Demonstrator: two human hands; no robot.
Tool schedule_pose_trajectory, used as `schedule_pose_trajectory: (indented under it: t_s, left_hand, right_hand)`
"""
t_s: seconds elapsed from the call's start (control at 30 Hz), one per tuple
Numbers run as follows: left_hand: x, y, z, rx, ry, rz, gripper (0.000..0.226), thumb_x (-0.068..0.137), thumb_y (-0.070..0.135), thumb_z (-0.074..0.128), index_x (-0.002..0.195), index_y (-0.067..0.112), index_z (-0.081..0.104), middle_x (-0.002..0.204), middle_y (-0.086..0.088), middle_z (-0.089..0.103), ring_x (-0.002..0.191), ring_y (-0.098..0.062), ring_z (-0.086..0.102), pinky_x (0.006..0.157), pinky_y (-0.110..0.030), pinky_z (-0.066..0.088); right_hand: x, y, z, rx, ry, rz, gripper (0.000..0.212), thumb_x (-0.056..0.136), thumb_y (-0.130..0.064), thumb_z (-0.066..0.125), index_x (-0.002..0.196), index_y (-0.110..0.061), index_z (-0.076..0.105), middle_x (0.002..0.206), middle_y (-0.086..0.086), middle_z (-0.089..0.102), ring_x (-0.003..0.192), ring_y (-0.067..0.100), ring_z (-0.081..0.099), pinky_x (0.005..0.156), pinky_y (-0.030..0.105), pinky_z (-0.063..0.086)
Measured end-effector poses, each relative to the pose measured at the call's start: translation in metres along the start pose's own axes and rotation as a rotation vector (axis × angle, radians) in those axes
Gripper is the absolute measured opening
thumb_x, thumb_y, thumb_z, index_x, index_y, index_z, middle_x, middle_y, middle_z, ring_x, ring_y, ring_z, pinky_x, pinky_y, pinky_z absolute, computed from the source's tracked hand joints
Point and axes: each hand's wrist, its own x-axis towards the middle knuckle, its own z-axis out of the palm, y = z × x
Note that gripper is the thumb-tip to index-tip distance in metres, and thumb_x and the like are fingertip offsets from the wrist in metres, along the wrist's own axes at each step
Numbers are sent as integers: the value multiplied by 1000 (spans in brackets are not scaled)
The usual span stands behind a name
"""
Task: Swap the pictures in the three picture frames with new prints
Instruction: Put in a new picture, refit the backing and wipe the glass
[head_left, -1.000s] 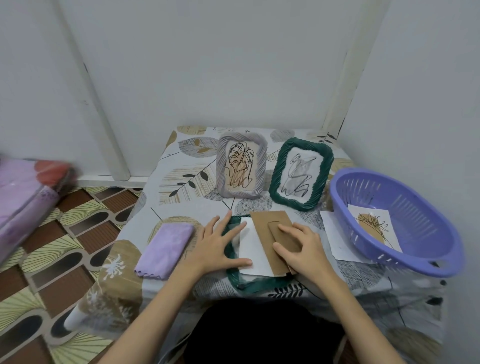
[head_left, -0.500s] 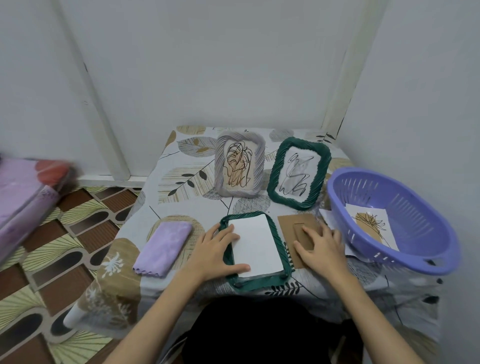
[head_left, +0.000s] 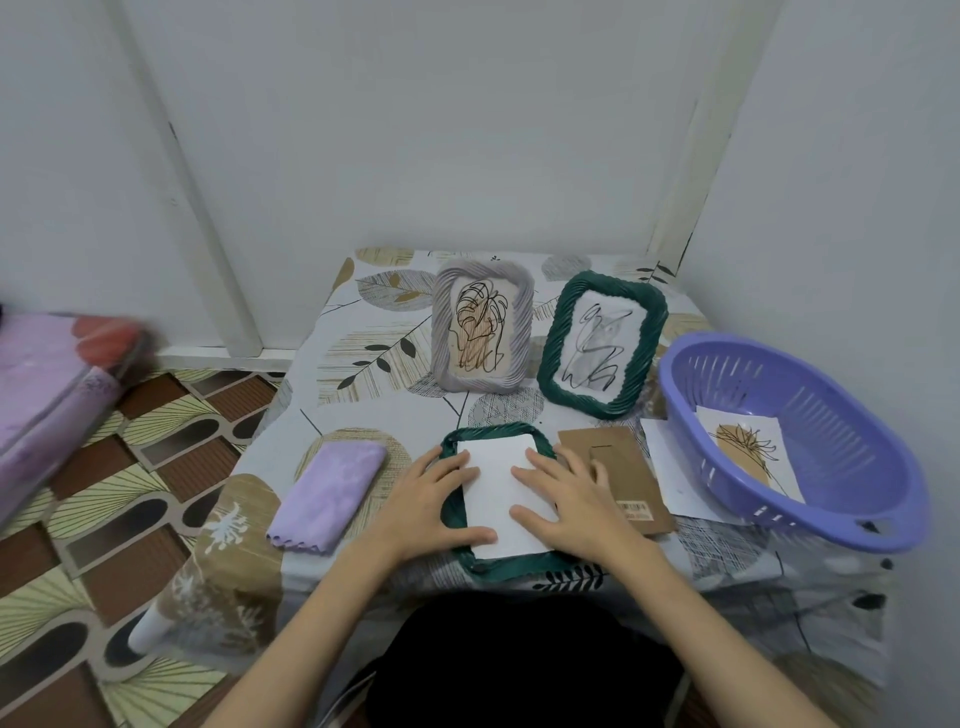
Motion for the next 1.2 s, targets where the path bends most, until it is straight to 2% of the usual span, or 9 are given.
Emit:
schedule_pose_trajectory:
  t_s: [0.2, 0.33, 0.57, 0.63, 0.73, 0.8, 0.87, 1.1, 1.2]
  left_hand:
    - [0, -3, 1, -89, -14, -4, 126, 36, 100, 28, 135, 24, 43, 151, 7, 28, 143, -16, 9, 118, -33, 10]
    - [0, -2, -1, -79, -28, -2, 131, 35, 100, 27, 140, 22, 38, 151, 8, 27, 143, -15, 8, 118, -33, 10]
    - [1, -1, -3, -47, -74, -8, 138, 31, 102, 20, 143, 22, 32, 153, 9, 21, 143, -16, 4, 119, -34, 7]
    - [1, -1, -4, -50, -86, -11, 139, 30, 102, 21, 143, 23, 31, 153, 10, 20, 143, -15, 3, 119, -34, 7]
    - [1, 0, -5, -58, -96, -13, 139, 29, 102, 22, 143, 22, 31, 153, 10, 20, 143, -15, 3, 119, -35, 7]
    - [1, -1, -6, -60, -93, -8, 139, 30, 102, 22, 143, 22, 31, 153, 10, 20, 143, -15, 3, 119, -35, 7]
    - [1, -2, -4, -55, -87, -2, 138, 31, 102, 23, 143, 21, 31, 153, 10, 20, 143, -15, 3, 119, -35, 7]
    - [1, -3, -2, -67, -64, 2, 136, 33, 102, 25, 142, 22, 33, 153, 10, 22, 143, -14, 4, 119, -34, 7]
    - [1, -3, -2, -66, -60, 5, 134, 34, 102, 25, 142, 23, 33, 153, 11, 22, 143, -14, 4, 119, -34, 7]
  right_hand:
    - [7, 0, -4, 54, -9, -14, 46, 91, -47, 42, 135, -36, 36, 155, -12, 13, 143, 15, -1, 112, 58, 0]
    - [7, 0, -2, 55, -16, 5, 52, 91, -48, 41, 140, -34, 30, 155, -13, 11, 143, 14, -2, 113, 56, -1]
    - [6, -1, -2, 72, 0, 27, 51, 91, -48, 41, 139, -32, 33, 155, -11, 13, 143, 13, -1, 115, 53, 0]
    - [4, 3, -7, 81, 108, 111, 51, 92, -49, 39, 139, -28, 34, 154, -7, 19, 142, 15, 9, 113, 49, 9]
    - [-5, 20, -16, -13, 300, 386, 57, 92, -50, 37, 136, -13, 38, 148, 7, 29, 134, 24, 25, 105, 45, 25]
    - [-12, 31, -17, -90, 252, 504, 65, 89, -56, 39, 133, -8, 40, 149, 12, 26, 134, 27, 26, 105, 45, 28]
    - [-15, 39, -12, -89, 198, 529, 70, 86, -61, 41, 132, -7, 42, 150, 13, 24, 134, 28, 25, 106, 44, 28]
    - [-17, 43, -14, 157, 363, 519, 61, 82, -47, 58, 129, -8, 49, 144, 12, 35, 131, 28, 29, 108, 41, 28]
    - [-19, 41, -24, 345, 480, 478, 59, 82, -43, 62, 128, -8, 49, 140, 9, 38, 126, 25, 38, 105, 40, 33]
